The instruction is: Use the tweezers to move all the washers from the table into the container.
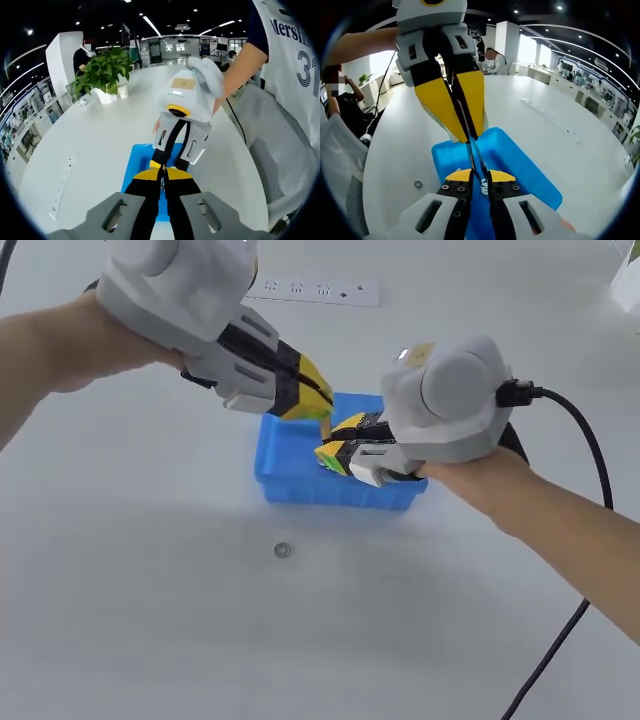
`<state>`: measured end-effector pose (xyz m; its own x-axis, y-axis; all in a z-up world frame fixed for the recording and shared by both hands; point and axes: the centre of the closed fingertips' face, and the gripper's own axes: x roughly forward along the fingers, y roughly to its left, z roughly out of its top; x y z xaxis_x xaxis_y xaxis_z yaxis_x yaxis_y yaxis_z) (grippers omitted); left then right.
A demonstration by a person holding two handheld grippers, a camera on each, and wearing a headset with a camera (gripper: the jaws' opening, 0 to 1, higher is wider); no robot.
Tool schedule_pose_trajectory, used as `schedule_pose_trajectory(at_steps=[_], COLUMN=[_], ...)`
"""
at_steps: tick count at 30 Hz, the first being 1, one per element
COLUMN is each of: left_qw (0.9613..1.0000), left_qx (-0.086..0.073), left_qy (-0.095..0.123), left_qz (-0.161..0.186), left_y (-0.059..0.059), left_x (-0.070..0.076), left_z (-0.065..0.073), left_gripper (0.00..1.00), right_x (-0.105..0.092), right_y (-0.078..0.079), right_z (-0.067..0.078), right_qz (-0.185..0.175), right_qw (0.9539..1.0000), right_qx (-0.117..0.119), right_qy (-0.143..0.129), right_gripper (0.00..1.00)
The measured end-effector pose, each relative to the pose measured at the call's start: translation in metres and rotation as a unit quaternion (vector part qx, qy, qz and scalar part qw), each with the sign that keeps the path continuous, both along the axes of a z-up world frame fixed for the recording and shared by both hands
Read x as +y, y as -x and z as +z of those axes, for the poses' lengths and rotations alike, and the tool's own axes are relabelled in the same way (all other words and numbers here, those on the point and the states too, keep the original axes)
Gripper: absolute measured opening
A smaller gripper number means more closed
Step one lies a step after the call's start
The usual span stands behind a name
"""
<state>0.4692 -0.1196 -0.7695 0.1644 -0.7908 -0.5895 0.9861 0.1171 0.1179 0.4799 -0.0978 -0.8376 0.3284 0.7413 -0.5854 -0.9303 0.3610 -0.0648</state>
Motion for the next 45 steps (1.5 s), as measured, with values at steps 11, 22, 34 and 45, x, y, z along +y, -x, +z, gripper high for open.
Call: schedule_pose_trajectory(at_steps=[11, 22, 34, 45], left_qw=[0.9999, 0.9996, 0.9995, 0.9999], left_qx=[-0.012, -0.024, -0.023, -0.003], left_qy=[0.001, -0.011, -0.013, -0.007], left_qz=[-0.005, -0.013, -0.017, -0.012], left_y=[0.014, 0.04, 0.067, 0.086], left_x=[0.008, 0.015, 0.021, 0.027], left_z=[0.019, 0.036, 0.043, 0.033], left_gripper=[0.06, 0.06, 0.06, 0.06], right_x=[0.006, 0.017, 0.024, 0.03], right_y=[0.012, 0.032, 0.052, 0.073], right_z=[0.021, 0.037, 0.039, 0.03], right_qz=[0.02, 0.041, 0.063, 0.086], right_qw=[0.9995, 0.9982, 0.9971, 0.9959], right_qx=[-0.025, -0.042, -0.042, -0.017], right_qy=[-0.008, -0.009, -0.012, -0.02], right_gripper=[0.12, 0.13, 0.13, 0.14])
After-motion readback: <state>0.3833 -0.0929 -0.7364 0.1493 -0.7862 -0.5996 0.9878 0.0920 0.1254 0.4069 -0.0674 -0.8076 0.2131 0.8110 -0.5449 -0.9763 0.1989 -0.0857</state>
